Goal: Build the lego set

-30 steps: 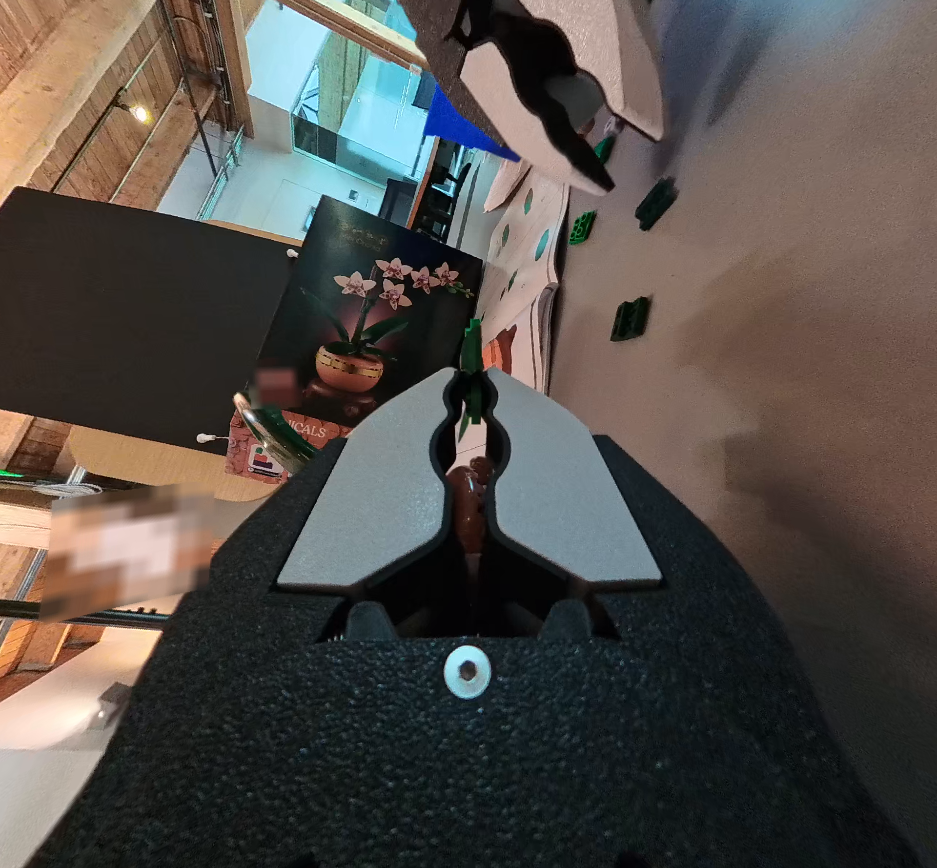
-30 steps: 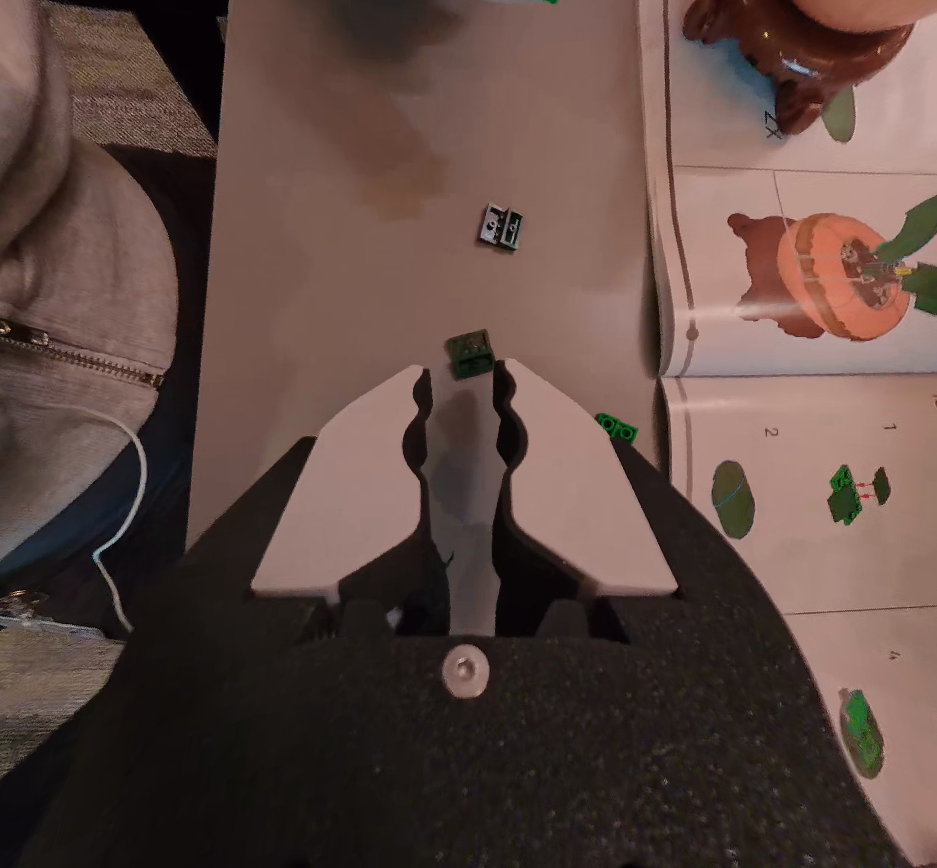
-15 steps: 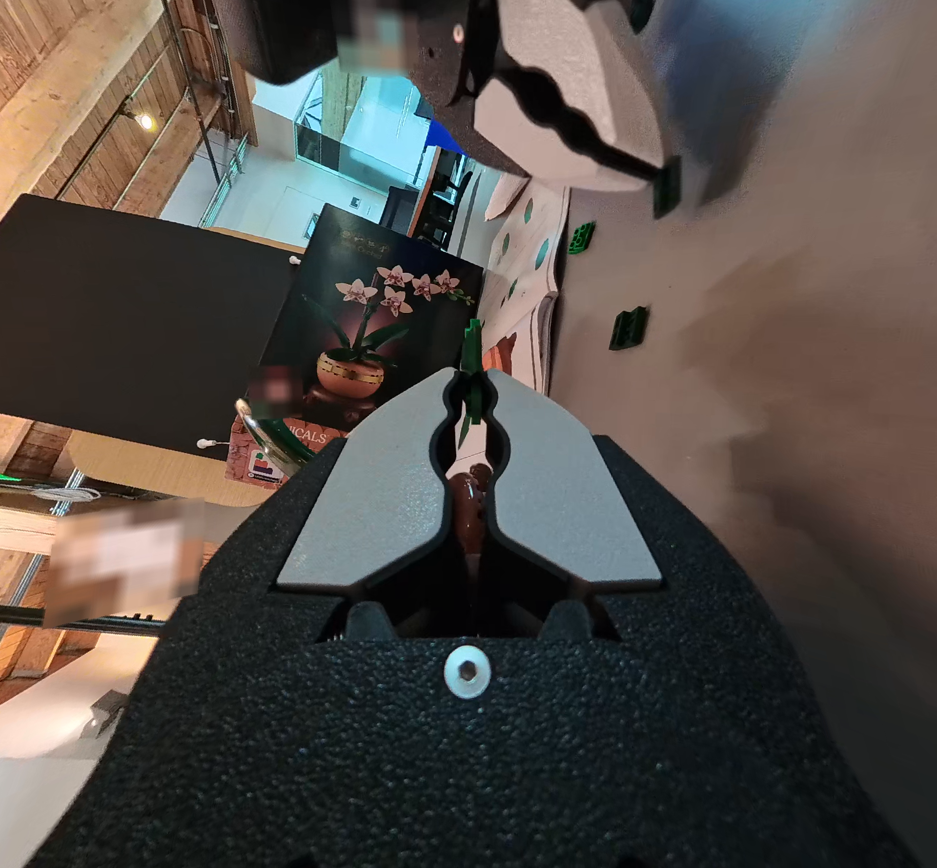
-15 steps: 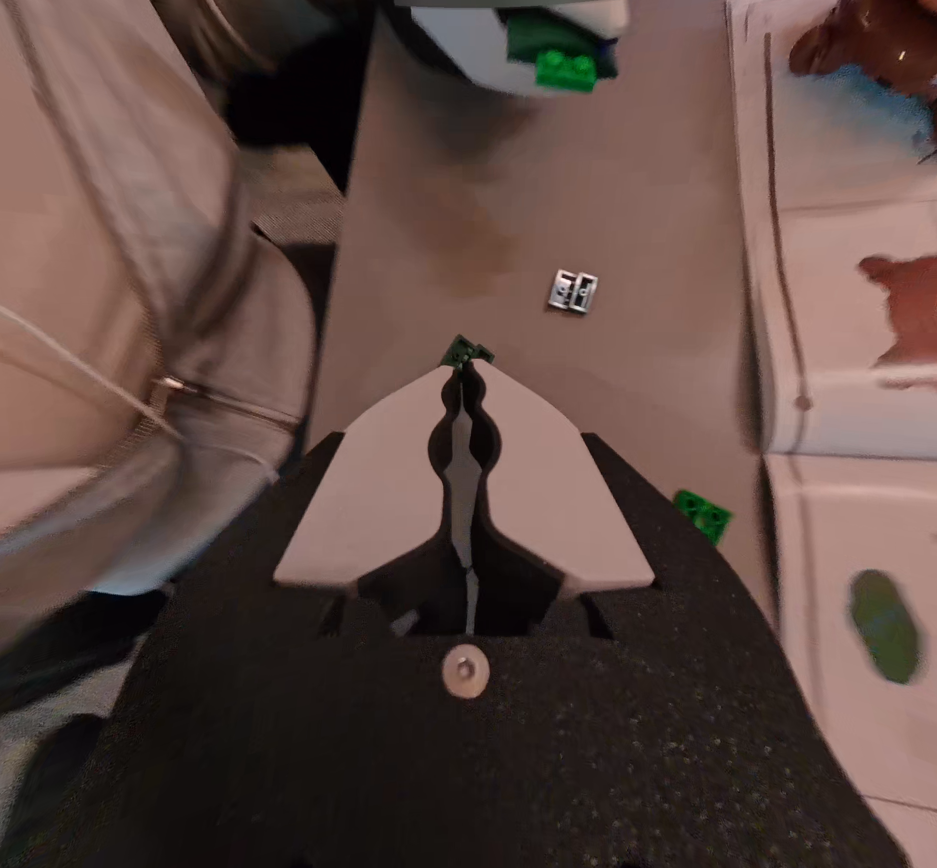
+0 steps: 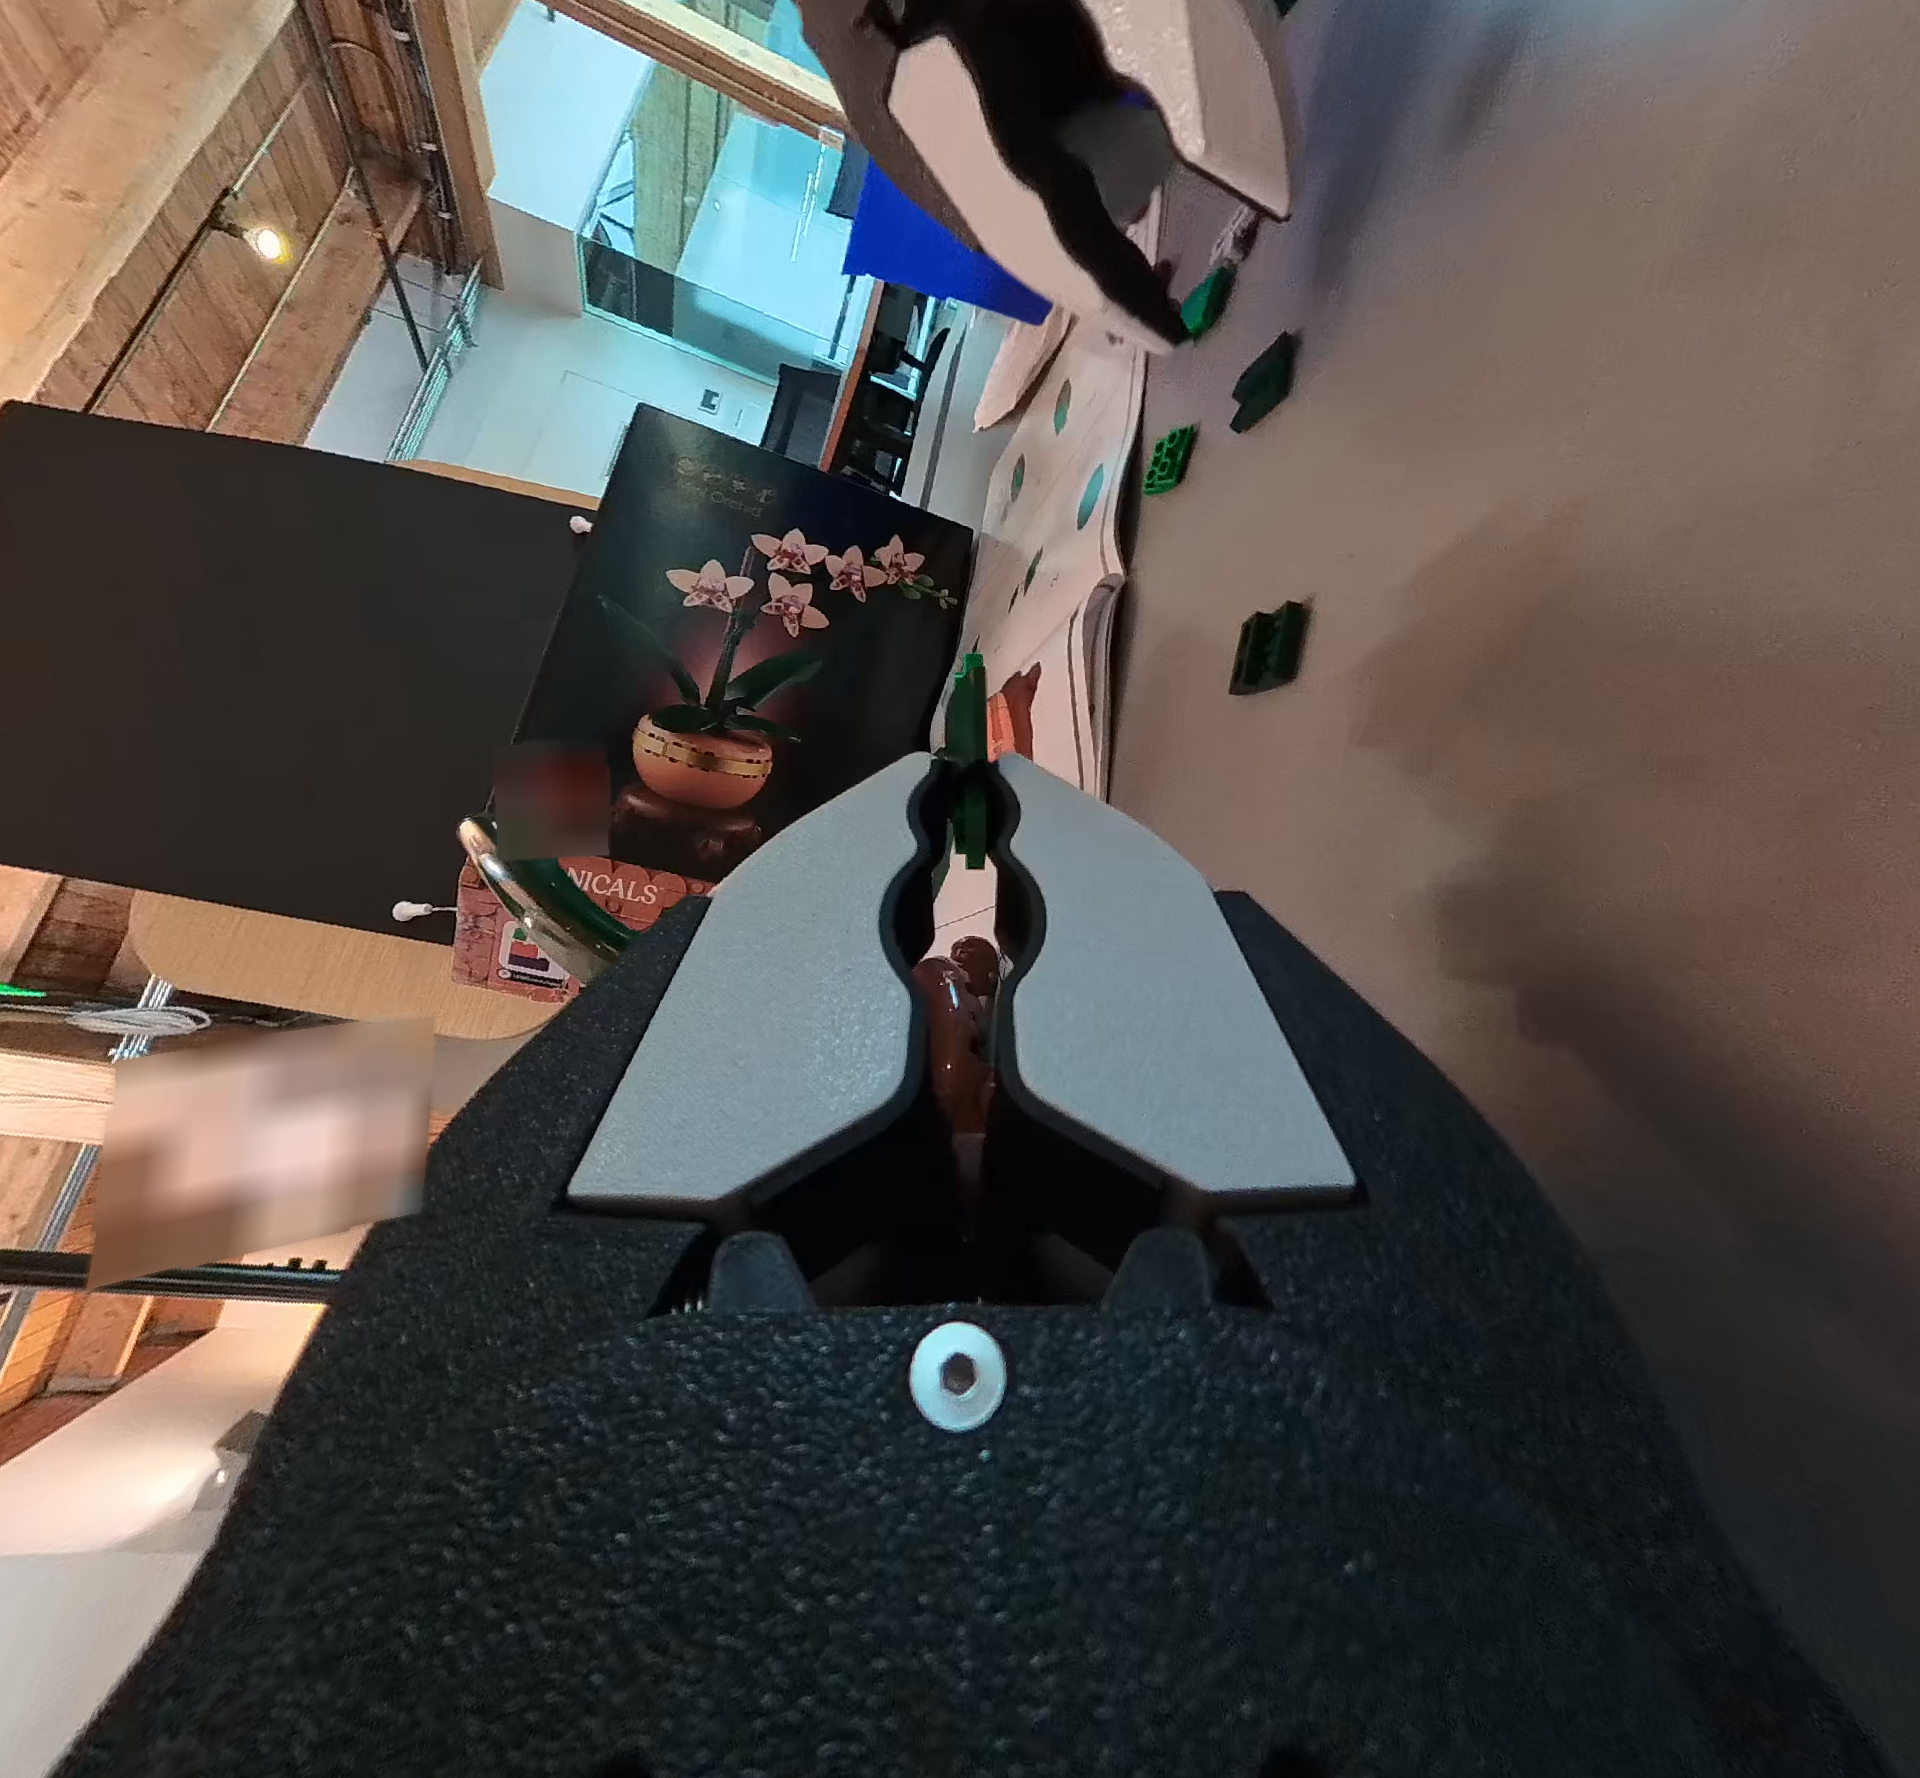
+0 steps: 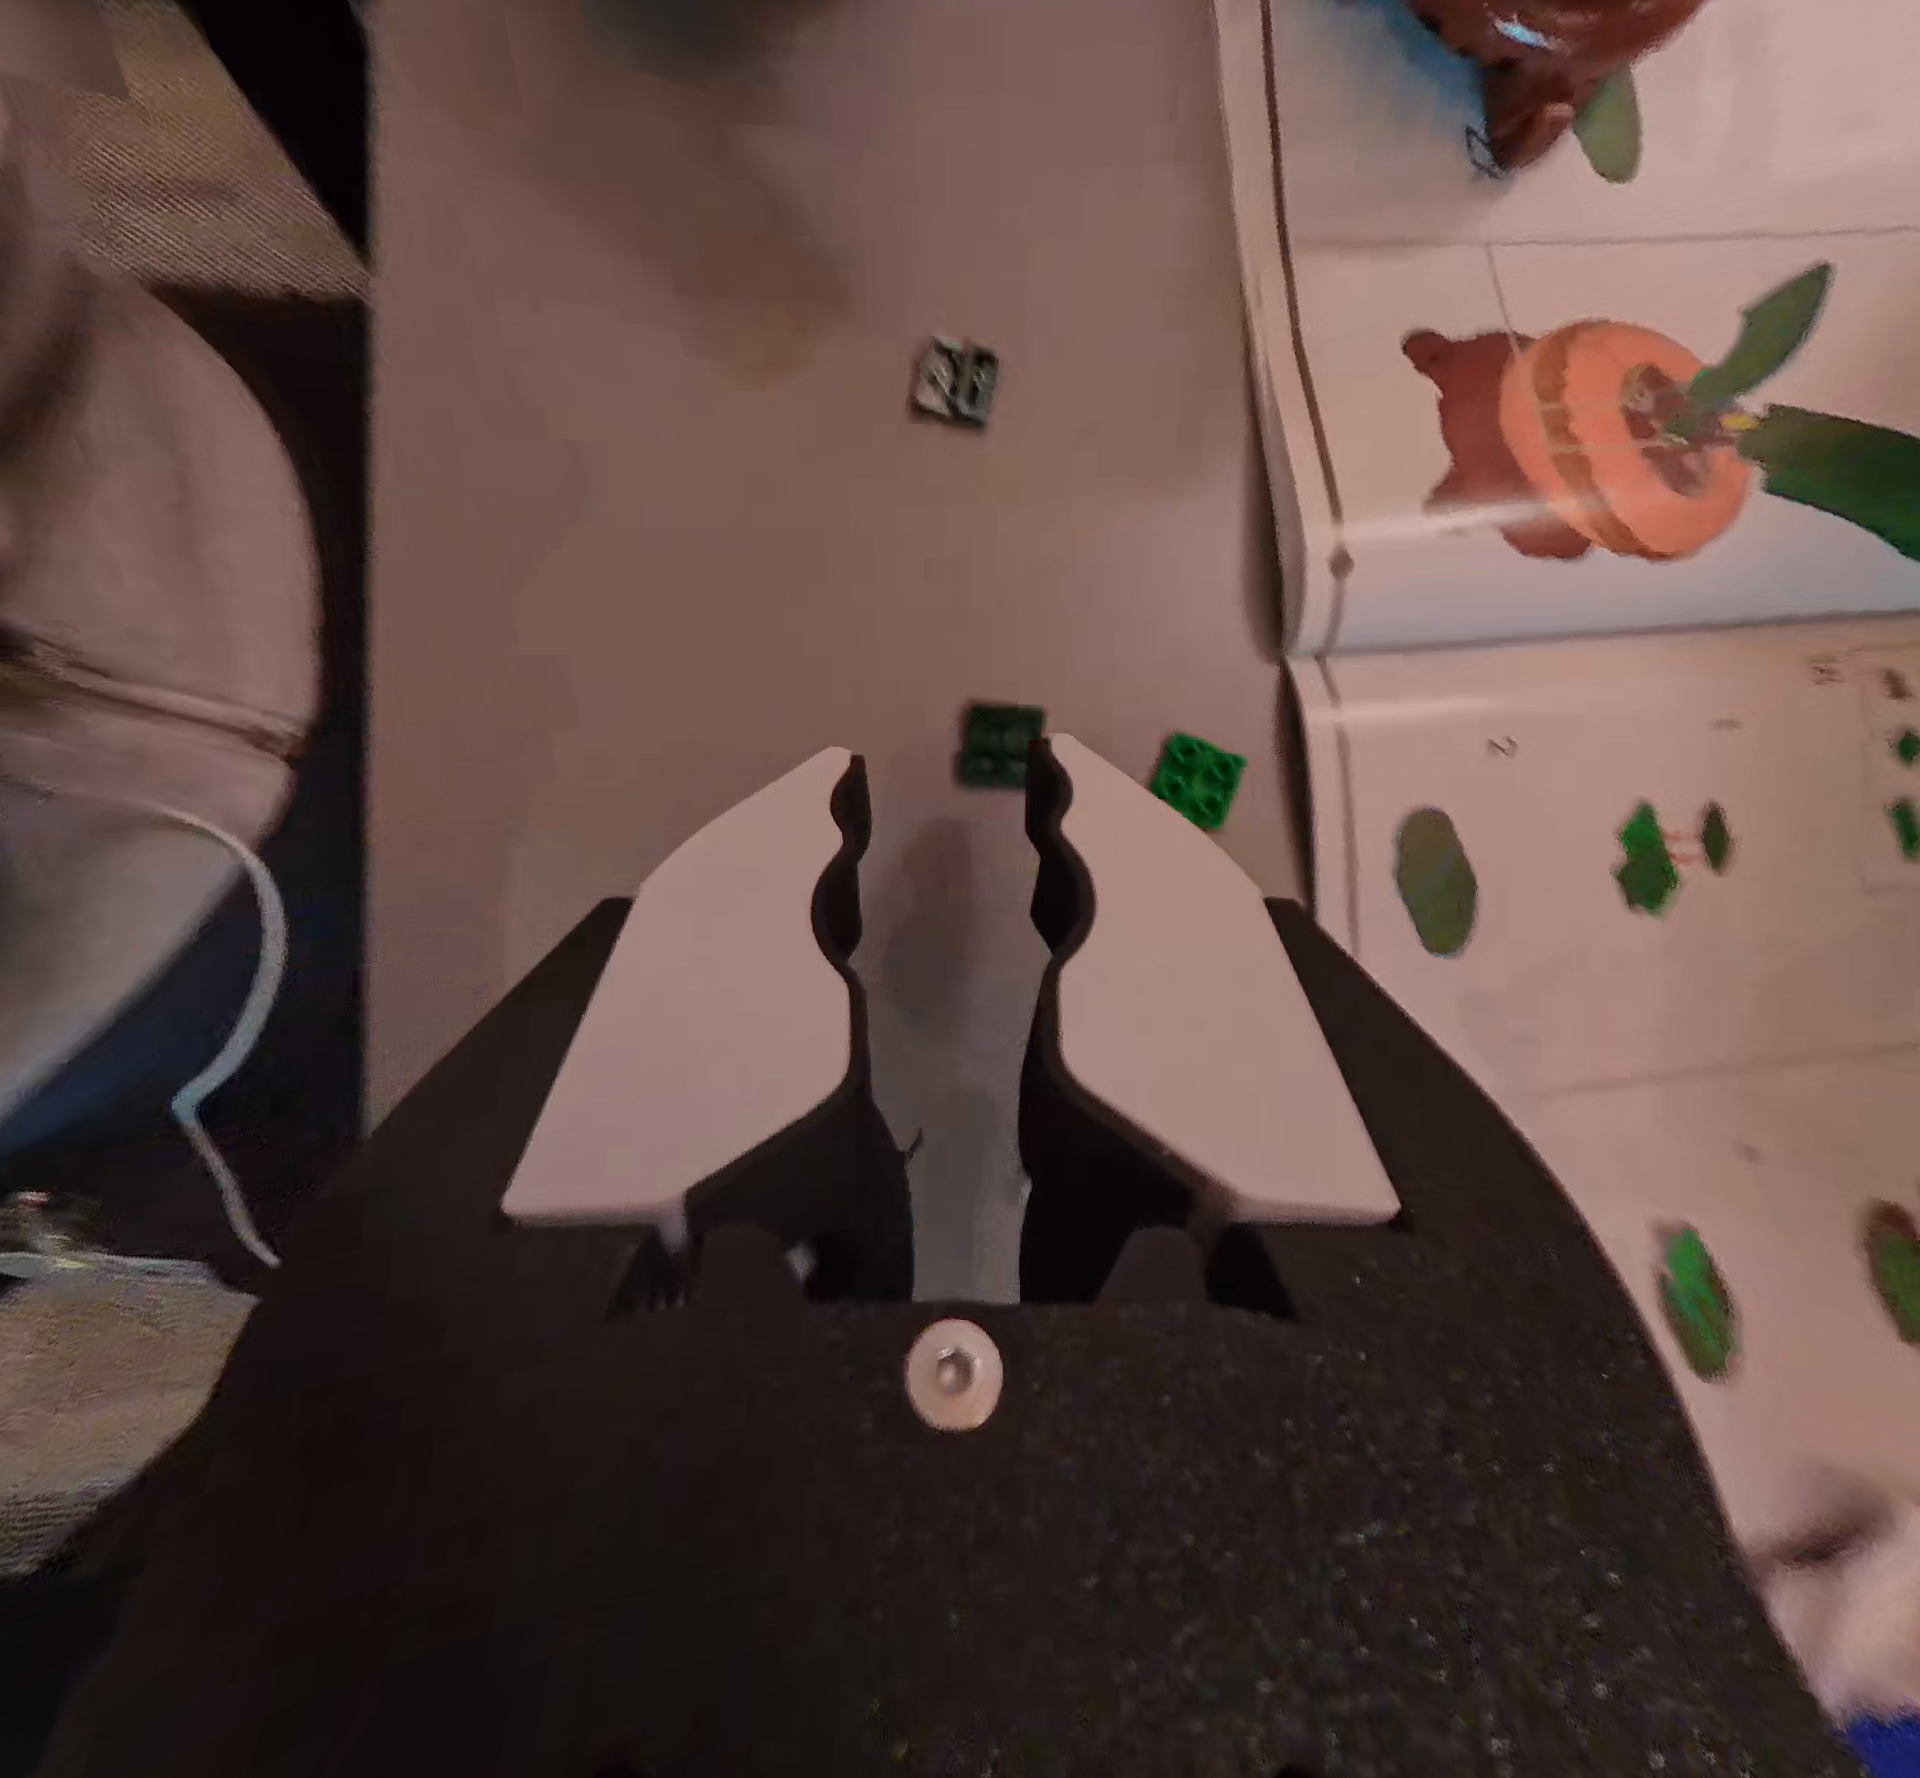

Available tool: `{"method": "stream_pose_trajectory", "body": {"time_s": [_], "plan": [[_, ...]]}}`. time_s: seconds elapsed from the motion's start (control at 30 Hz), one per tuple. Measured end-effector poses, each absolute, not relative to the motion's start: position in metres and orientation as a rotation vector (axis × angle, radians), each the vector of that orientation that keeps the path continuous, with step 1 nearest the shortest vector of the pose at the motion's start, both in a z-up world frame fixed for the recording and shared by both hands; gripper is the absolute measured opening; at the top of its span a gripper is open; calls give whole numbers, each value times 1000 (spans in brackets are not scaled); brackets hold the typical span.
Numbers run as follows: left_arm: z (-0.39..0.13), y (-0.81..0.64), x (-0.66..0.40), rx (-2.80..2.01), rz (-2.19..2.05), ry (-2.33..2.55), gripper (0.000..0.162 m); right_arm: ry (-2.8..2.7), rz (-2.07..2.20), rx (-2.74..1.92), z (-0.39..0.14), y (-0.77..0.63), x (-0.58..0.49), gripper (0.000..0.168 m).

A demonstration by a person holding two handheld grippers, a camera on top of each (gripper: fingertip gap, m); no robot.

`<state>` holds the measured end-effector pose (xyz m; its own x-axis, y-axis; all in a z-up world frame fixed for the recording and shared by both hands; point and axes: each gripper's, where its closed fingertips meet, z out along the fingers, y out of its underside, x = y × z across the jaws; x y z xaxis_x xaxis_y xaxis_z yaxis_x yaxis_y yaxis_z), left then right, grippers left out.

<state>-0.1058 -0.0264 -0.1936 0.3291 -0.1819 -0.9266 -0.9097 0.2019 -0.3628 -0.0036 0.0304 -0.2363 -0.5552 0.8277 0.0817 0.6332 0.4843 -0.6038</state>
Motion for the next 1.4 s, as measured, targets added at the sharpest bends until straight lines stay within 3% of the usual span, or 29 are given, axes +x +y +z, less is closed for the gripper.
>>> {"method": "stream_pose_trajectory", "body": {"time_s": [0.2,0.27,0.37,0.5,0.57,0.63,0.8,0.87,0.97,1.4], "plan": [[-193,-26,-105,-1281,705,1141,5,-2351,669,-1284,-254,37,-11,28],[-192,-26,-104,-1279,699,1138,5,-2335,715,-1299,-254,36,-16,16],[-191,-26,-104,-1276,695,1132,5,-2352,733,-1335,-254,38,-18,15],[-190,-27,-105,-1274,690,1127,5,-2144,796,-1297,-202,61,-36,14],[-191,-28,-105,-1275,691,1128,5,-2063,627,-1198,-171,88,-45,14],[-191,-27,-105,-1275,694,1130,5,-2036,435,-1069,-150,104,-52,25],[-193,-27,-107,-1284,710,1139,5,-1956,413,-982,-118,105,-68,39],[-194,-27,-107,-1285,710,1141,5,-1892,400,-965,-112,111,-71,35],[-193,-27,-107,-1286,709,1139,5,-1835,334,-960,-117,123,-71,25],[-194,-26,-107,-1285,712,1139,5,-2002,553,-1340,-226,100,-53,18]]}}
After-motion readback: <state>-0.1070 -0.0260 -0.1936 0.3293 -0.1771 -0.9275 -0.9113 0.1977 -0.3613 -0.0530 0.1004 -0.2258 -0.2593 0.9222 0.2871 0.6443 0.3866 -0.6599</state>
